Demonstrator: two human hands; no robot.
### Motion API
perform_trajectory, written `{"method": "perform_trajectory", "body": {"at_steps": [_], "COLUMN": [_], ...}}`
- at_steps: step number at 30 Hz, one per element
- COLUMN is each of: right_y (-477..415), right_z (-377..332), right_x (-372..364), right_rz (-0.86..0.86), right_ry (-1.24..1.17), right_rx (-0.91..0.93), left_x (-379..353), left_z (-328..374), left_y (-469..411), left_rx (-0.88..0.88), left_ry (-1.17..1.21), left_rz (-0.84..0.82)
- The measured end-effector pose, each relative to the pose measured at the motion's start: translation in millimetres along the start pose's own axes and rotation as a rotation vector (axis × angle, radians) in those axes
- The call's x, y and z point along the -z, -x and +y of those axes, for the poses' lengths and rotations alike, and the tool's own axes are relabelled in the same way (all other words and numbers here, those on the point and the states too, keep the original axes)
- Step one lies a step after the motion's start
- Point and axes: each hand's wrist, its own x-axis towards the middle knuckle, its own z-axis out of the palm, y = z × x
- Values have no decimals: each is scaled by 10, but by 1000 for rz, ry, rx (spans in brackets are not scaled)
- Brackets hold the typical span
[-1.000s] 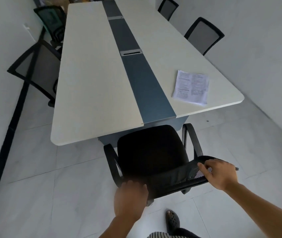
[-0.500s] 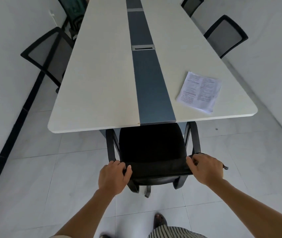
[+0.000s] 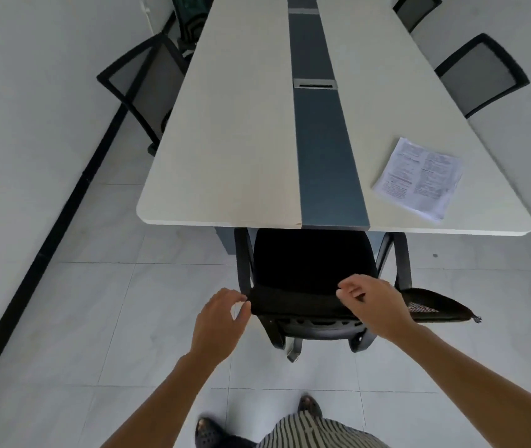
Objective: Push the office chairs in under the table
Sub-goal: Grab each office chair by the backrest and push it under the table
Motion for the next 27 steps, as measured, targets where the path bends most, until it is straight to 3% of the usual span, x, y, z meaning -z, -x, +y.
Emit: {"method": "perform_trajectory", "body": {"at_steps": [6, 16, 21, 27], "right_y": [84, 158, -71, -837], "right_z": [-1419, -2598, -3185, -3952], "right_x": [-757, -1621, -1804, -2162], "right_rz": [-172, -438, -513, -522], "right_ry": [-290, -492, -484, -510], "right_rx": [82, -82, -69, -71], "left_x": [1149, 2370, 2785, 3385], "left_z": [-927, -2229, -2638, -3159], "left_y": [816, 2217, 2265, 1580], "left_rx": [357, 843, 935, 913], "left_ry": [324, 695, 767, 785], "left_rz": [101, 400, 494, 488]}}
